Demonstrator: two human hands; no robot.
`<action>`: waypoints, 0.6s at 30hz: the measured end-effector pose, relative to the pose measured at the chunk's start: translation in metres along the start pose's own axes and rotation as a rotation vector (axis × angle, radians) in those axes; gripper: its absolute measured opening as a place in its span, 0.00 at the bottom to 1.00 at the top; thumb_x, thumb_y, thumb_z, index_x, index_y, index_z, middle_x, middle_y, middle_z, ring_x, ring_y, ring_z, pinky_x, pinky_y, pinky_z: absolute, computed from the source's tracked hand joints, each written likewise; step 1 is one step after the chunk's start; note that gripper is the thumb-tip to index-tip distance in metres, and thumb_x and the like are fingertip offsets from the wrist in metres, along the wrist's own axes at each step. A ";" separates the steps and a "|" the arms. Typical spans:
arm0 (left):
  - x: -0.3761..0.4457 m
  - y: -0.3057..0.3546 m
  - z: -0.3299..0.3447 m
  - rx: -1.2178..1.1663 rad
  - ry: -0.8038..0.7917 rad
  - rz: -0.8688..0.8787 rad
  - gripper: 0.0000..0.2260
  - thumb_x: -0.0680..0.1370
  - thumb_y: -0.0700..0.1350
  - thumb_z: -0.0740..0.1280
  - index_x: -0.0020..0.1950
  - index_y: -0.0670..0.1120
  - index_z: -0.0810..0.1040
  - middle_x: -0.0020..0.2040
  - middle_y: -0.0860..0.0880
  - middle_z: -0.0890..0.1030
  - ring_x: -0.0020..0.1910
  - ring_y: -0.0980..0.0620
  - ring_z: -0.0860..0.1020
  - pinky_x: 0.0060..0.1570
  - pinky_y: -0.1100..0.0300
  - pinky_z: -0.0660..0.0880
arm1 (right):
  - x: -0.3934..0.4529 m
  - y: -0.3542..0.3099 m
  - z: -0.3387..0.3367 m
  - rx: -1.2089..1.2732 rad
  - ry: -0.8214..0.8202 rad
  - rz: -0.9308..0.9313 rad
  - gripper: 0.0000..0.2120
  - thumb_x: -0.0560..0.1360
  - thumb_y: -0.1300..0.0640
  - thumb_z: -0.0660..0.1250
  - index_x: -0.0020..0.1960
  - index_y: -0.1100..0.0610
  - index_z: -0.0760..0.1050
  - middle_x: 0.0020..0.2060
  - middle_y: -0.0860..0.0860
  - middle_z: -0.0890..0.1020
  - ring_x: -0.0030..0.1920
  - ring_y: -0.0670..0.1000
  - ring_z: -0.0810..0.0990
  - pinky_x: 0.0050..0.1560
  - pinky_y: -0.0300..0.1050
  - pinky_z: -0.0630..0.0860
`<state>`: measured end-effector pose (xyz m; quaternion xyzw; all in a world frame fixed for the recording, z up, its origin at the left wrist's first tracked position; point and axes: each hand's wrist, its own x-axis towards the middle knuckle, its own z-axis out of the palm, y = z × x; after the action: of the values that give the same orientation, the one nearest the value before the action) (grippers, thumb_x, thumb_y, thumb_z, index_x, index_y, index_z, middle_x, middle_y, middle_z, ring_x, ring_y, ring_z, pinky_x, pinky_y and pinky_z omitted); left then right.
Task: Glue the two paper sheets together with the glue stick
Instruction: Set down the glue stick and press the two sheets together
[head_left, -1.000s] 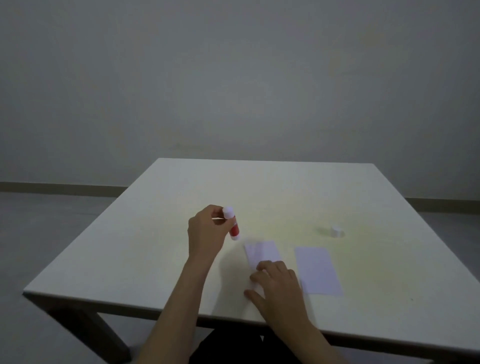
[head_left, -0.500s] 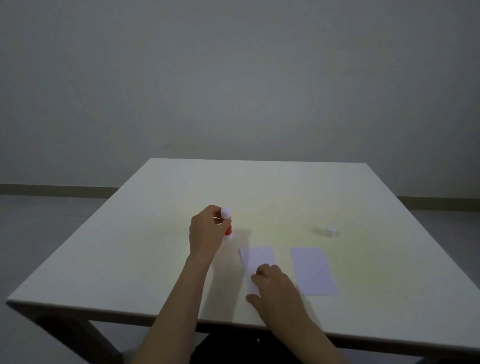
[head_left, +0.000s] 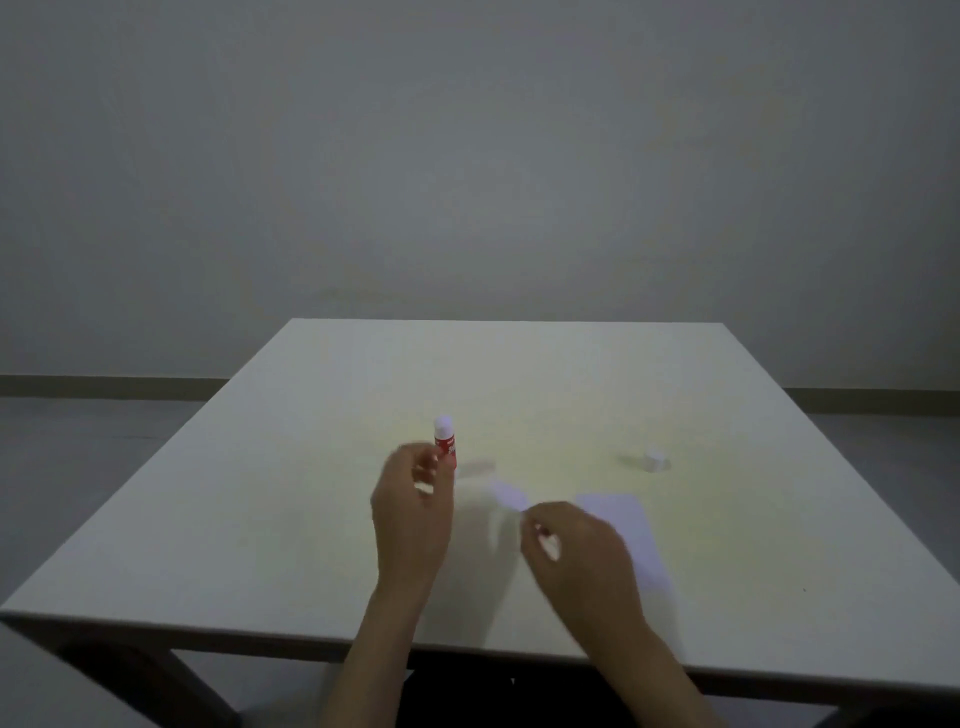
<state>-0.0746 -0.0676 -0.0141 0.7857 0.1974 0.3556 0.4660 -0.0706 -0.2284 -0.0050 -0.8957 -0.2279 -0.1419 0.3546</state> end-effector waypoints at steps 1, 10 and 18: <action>-0.012 -0.001 0.000 -0.012 -0.078 -0.044 0.02 0.75 0.45 0.67 0.42 0.50 0.78 0.38 0.51 0.82 0.35 0.59 0.79 0.33 0.74 0.71 | 0.005 0.005 -0.008 0.152 0.038 0.089 0.05 0.71 0.62 0.70 0.38 0.57 0.82 0.35 0.52 0.86 0.36 0.51 0.82 0.39 0.43 0.76; -0.048 0.016 0.031 -0.381 -0.373 -0.476 0.07 0.75 0.43 0.69 0.38 0.45 0.84 0.37 0.49 0.87 0.37 0.48 0.86 0.34 0.62 0.79 | 0.000 0.035 -0.029 1.246 0.028 0.771 0.11 0.77 0.63 0.61 0.43 0.63 0.81 0.36 0.56 0.87 0.35 0.54 0.85 0.35 0.45 0.81; -0.046 0.035 0.043 -0.302 -0.381 -0.375 0.07 0.73 0.43 0.70 0.35 0.47 0.83 0.37 0.51 0.86 0.36 0.52 0.85 0.31 0.66 0.76 | -0.006 0.062 -0.058 0.770 0.061 0.541 0.11 0.72 0.64 0.70 0.32 0.56 0.82 0.21 0.52 0.81 0.23 0.50 0.78 0.27 0.38 0.78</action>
<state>-0.0746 -0.1397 -0.0145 0.7101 0.1931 0.1351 0.6635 -0.0494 -0.3111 -0.0019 -0.7215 -0.0117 0.0244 0.6919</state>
